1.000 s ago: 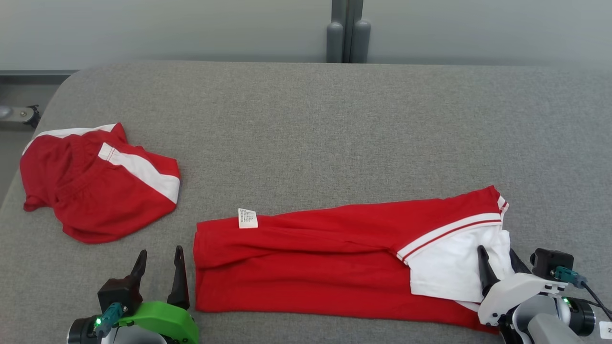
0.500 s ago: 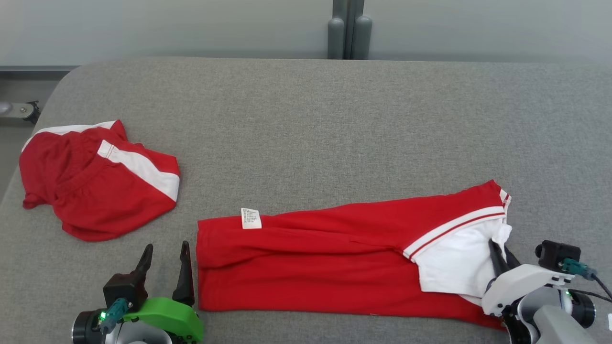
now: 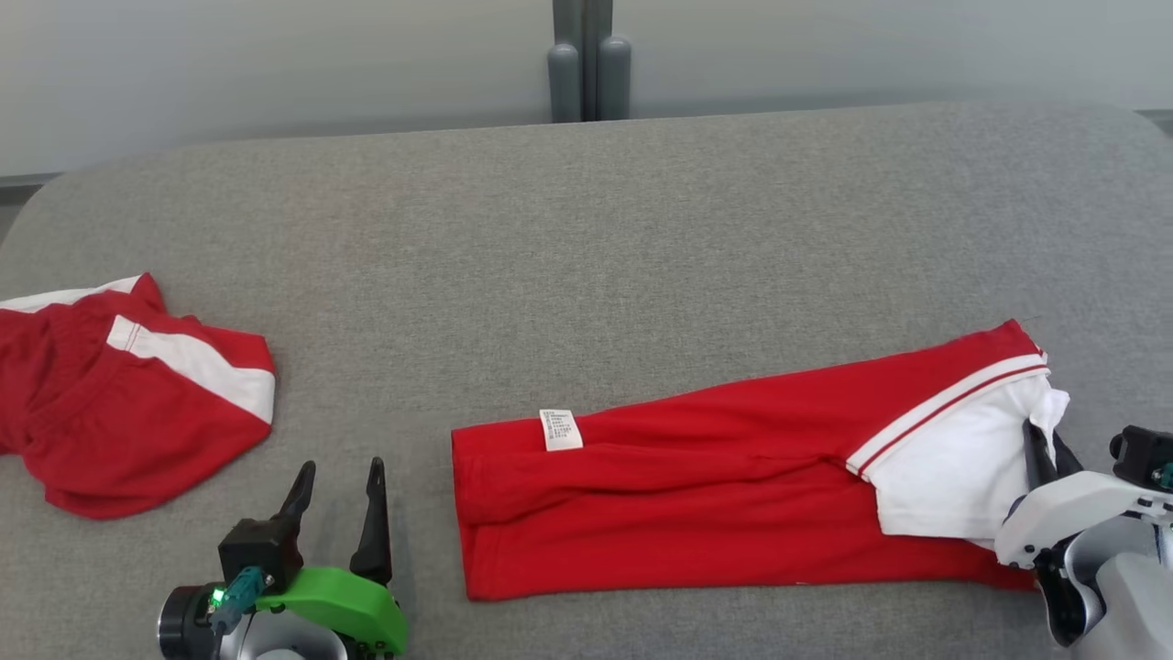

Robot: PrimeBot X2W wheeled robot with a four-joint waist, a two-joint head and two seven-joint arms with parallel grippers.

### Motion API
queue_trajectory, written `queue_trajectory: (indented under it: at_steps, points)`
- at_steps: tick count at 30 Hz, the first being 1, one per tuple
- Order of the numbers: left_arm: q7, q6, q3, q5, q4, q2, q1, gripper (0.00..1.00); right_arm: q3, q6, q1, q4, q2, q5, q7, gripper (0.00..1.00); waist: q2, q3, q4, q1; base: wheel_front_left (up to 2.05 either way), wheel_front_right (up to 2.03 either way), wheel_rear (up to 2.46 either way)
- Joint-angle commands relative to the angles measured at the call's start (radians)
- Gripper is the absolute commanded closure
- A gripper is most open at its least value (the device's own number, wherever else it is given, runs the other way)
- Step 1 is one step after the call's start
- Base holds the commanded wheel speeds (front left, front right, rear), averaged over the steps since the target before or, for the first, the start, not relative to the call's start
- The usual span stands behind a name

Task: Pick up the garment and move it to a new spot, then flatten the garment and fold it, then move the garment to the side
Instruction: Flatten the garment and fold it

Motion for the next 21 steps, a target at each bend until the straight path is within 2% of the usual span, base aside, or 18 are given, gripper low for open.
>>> queue_trajectory:
  at_steps: [1,4,8,14,21]
  points:
    - [0.001,-0.002,-0.004,-0.001,-0.004,0.003,-0.021,0.0,-0.005,-0.002,-0.013,-0.008,-0.01,-0.006,0.0,1.0,0.0,0.001,-0.027,0.0,0.0,0.0,0.0]
    - [0.001,0.0,-0.015,-0.009,-0.006,0.003,-0.024,0.0,0.015,-0.002,-0.031,-0.041,-0.001,-0.019,0.0,1.0,0.0,0.005,-0.047,0.0,0.0,0.0,0.0]
    - [0.001,0.004,-0.028,-0.013,-0.001,0.003,-0.027,0.0,0.102,-0.002,-0.04,-0.118,0.011,-0.012,0.0,1.0,0.0,0.007,-0.062,0.0,0.0,0.0,0.0]
    - [0.001,0.007,-0.042,-0.026,0.007,0.003,-0.02,0.0,0.354,-0.002,-0.02,-0.266,0.029,0.046,0.0,1.0,0.0,-0.002,-0.057,0.0,0.0,0.0,0.0]
    - [0.001,0.008,-0.064,-0.044,0.011,0.003,-0.008,0.0,0.655,-0.002,-0.031,-0.407,0.027,0.149,0.035,1.0,0.0,-0.01,0.003,0.0,0.0,0.0,0.0]
